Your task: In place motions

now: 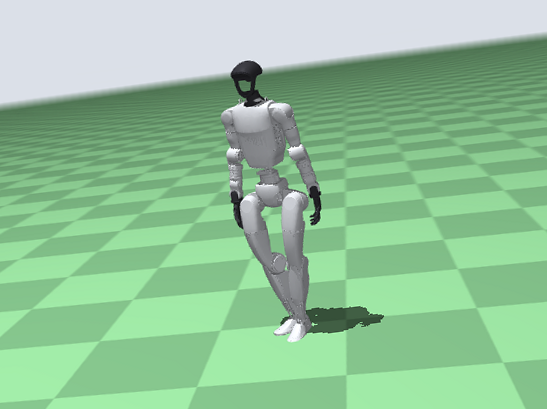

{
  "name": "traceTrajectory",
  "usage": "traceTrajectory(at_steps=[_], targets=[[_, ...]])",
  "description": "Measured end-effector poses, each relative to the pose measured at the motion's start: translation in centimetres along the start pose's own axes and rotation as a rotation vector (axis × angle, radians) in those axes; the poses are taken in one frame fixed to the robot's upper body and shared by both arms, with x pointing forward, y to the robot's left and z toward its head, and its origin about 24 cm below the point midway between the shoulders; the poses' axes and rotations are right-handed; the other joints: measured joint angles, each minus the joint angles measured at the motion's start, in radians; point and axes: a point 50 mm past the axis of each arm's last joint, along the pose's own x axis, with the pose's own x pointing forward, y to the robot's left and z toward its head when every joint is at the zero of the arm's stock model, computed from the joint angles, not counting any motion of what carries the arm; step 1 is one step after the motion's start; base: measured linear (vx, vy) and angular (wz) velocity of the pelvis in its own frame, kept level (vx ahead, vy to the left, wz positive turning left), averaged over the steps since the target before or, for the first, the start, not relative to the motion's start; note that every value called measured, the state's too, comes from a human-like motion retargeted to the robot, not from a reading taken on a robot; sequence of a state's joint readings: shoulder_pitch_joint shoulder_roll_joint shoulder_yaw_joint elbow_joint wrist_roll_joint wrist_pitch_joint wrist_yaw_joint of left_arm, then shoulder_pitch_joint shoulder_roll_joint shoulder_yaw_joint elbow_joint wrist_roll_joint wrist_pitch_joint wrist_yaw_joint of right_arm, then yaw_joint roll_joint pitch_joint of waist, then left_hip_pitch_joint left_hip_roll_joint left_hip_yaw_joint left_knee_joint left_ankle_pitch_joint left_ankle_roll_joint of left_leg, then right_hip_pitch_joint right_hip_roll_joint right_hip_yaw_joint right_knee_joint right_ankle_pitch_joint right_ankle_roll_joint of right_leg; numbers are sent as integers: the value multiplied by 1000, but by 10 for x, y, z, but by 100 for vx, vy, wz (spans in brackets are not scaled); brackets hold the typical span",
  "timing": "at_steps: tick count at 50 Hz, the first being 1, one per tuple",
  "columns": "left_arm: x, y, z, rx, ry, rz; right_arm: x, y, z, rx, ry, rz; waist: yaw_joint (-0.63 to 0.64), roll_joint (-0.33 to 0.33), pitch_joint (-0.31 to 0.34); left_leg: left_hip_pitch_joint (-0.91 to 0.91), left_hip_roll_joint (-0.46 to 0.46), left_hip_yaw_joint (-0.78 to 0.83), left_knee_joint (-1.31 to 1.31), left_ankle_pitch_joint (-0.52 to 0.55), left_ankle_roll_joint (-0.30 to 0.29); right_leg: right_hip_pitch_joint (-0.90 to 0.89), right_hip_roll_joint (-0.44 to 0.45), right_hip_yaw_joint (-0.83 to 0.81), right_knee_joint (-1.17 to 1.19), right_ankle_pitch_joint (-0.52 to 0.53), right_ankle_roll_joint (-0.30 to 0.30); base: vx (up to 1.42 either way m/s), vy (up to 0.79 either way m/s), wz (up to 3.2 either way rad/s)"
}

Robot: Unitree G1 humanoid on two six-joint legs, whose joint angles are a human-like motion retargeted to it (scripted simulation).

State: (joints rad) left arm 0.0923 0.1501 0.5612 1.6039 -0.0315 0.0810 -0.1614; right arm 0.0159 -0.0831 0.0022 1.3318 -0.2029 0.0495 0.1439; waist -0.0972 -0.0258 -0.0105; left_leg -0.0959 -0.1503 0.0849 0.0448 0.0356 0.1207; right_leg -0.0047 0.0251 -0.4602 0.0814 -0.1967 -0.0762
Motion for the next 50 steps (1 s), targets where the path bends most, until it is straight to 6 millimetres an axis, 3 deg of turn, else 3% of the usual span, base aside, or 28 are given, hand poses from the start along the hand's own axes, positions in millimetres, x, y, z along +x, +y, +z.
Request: traceTrajectory(at_steps=[3,6,10,18,23,28,32,35,40,41,46,50], targets=[[1,-3,-1,-12,-2,-6,0,3,4,9,-29,18,1,-2,-3,-9,0,6,29,-41,27,-1,-1,-12,-5,0,-3,1,-3,35],[1,-7,1,-23,-15,-16,0,5,0,2,-18,26,-1,-4,-5,3,39,96,30,-32,4,9,6,-20,-9,1,-5,1,-1,7],[2,-11,5,-26,-32,-30,0,8,-11,-26,33,37,-20,1,-21,-2,47,98,21,-13,7,13,14,-22,-2,1,-4,1,0,5],[-2,-30,47,85,-163,-59,-4,3,-45,1,152,26,-29,-7,-23,7,45,97,6,-8,-11,30,9,-67,-8,-1,3,3,2,25],[-4,-38,60,114,-225,-80,-8,-3,-60,17,225,-3,-21,-7,-28,4,33,88,9,-5,-14,16,0,-39,4,-5,15,-2,6,-7],[-3,-36,57,104,-220,-82,-7,-5,-53,40,199,1,22,-20,-20,-11,10,25,38,8,-20,-21,-19,34,39,4,21,-5,7,-73],[-2,-33,52,93,-209,-85,-5,-6,-39,9,140,-1,62,-27,-2,-21,-11,-121,54,28,-10,-47,-26,110,68,22,21,-8,5,-118],[-2,-32,49,95,-202,-90,-3,-8,-28,-46,108,-10,77,-29,21,-16,-5,-206,58,32,-48,-60,-19,182,91,33,14,-9,5,-141],[-1,-32,44,120,-158,-89,-3,-10,-22,-93,80,-21,-4,3,29,20,77,5,25,-18,-19,-75,2,254,97,63,12,-9,4,-96],[-1,-31,44,138,-147,-84,-3,-10,-23,-90,82,-22,-38,14,23,17,74,-13,24,-15,-13,-85,8,262,92,75,11,-13,2,-84],[-6,-21,58,298,-141,-40,-4,-13,-24,-41,81,-15,-154,35,35,24,127,121,21,-37,-15,-145,22,331,118,76,-22,-28,1,-175],[-8,-9,60,359,-140,10,-5,-20,-23,-61,93,-8,-171,51,27,48,166,265,5,-79,-18,-170,-4,216,120,4,-48,-29,-6,-344]])
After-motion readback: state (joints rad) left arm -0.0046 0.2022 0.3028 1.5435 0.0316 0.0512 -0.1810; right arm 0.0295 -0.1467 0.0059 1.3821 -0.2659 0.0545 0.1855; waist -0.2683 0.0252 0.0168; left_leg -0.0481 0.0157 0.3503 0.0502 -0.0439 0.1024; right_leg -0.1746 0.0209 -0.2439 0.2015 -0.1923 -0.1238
